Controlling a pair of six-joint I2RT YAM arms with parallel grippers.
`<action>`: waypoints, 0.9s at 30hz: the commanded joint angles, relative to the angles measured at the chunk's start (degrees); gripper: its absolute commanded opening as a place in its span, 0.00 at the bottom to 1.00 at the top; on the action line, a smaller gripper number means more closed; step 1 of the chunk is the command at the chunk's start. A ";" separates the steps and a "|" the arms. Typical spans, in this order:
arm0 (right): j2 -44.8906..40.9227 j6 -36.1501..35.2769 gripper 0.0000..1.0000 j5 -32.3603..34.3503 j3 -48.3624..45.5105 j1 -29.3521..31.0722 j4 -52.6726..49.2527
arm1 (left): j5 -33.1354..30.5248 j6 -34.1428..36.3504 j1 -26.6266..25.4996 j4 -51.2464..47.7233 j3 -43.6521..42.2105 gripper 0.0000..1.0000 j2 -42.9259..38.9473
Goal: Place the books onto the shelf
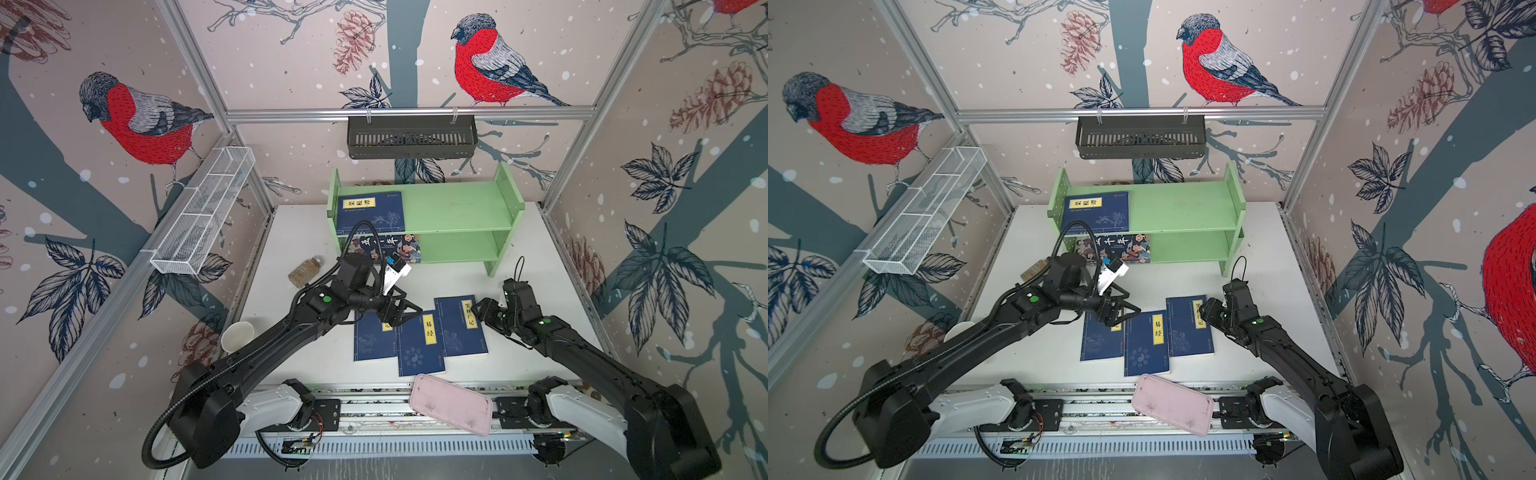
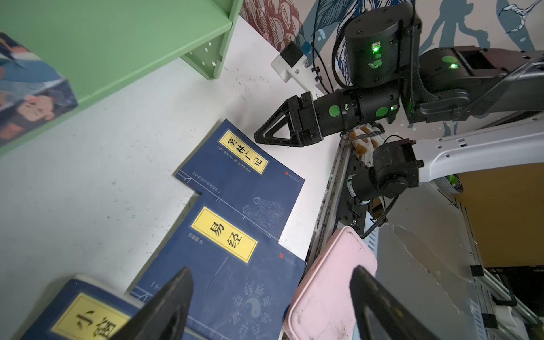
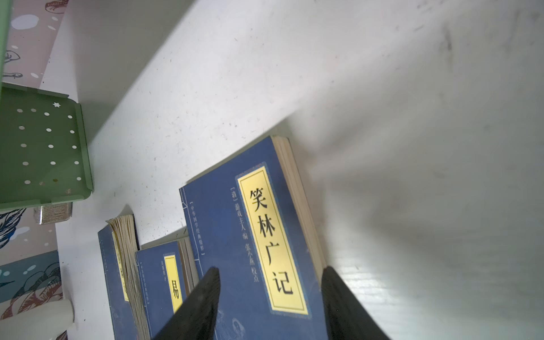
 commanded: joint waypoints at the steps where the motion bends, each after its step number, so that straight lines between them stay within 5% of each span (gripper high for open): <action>1: 0.49 -0.17 0.57 -2.82 -0.99 -0.56 1.46 | -1.97 -5.42 -2.78 10.11 -1.36 0.84 3.86; 12: 2.69 -2.15 0.52 -2.53 -0.02 -1.01 -1.07 | -1.23 -10.72 -4.72 27.22 -1.18 0.83 21.45; 27: -3.08 -1.73 0.42 0.72 -0.27 -1.03 -4.51 | -7.66 -10.75 -8.68 25.86 3.69 0.83 32.65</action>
